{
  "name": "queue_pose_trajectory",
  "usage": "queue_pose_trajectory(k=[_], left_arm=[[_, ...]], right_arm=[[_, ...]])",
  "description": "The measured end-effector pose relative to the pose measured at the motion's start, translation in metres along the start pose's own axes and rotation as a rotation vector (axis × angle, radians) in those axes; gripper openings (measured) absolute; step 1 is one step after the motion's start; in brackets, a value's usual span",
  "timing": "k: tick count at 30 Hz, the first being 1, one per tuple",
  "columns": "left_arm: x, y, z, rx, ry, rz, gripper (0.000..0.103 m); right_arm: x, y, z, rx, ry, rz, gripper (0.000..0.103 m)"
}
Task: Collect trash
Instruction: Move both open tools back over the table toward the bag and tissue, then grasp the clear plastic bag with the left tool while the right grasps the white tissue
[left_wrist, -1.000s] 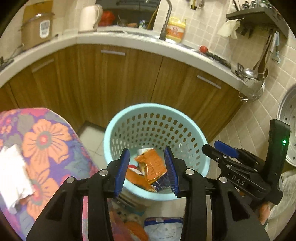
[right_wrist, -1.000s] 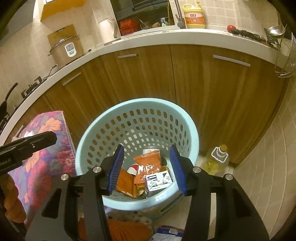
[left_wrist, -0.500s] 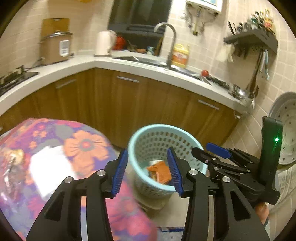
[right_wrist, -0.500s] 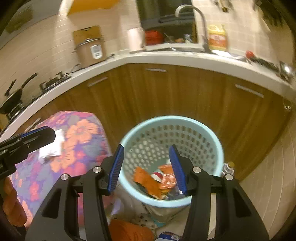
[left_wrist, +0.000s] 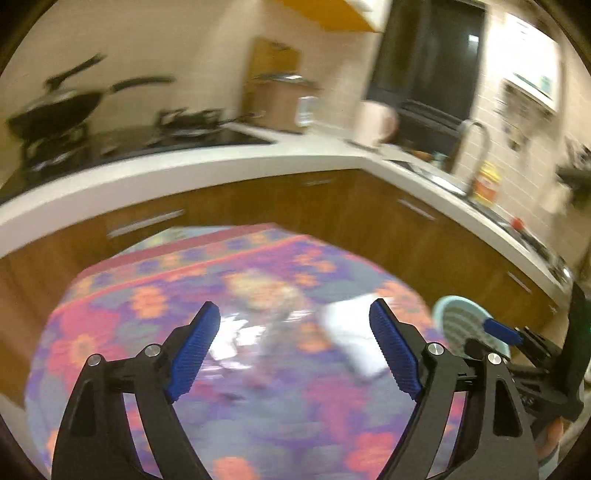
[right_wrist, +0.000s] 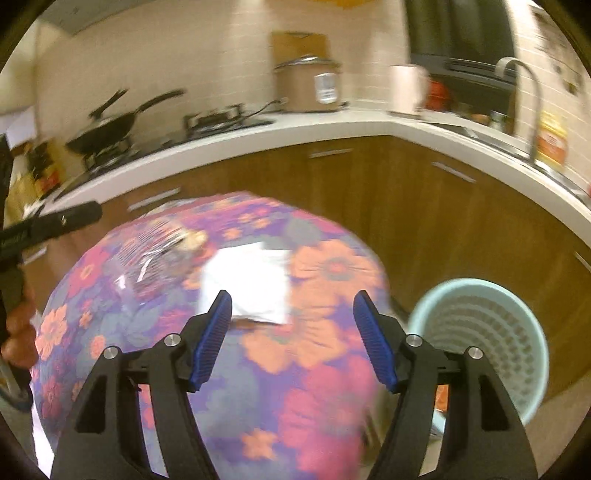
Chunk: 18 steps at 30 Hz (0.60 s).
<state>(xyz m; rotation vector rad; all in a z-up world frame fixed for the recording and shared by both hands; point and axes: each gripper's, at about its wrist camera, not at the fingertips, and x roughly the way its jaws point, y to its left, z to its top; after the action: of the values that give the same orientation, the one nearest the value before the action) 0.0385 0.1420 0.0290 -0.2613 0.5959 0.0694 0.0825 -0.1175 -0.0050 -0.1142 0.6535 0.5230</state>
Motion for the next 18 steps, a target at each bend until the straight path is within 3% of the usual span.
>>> queue_pose_trajectory(k=[4, 7, 11, 18], left_arm=[[0.016, 0.041, -0.003, -0.032, 0.048, 0.066, 0.081], [0.040, 0.050, -0.008, -0.039, 0.120, 0.042, 0.081], [0.064, 0.045, -0.012, -0.015, 0.176, 0.006, 0.081], [0.097, 0.028, -0.019, 0.075, 0.232, 0.032, 0.082]], right_arm=[[0.033, 0.024, 0.008, -0.013, 0.042, 0.033, 0.073], [0.060, 0.032, 0.012, 0.007, 0.097, 0.046, 0.073], [0.089, 0.038, 0.016, 0.018, 0.159, 0.045, 0.073], [0.117, 0.049, 0.007, -0.011, 0.225, -0.015, 0.072]])
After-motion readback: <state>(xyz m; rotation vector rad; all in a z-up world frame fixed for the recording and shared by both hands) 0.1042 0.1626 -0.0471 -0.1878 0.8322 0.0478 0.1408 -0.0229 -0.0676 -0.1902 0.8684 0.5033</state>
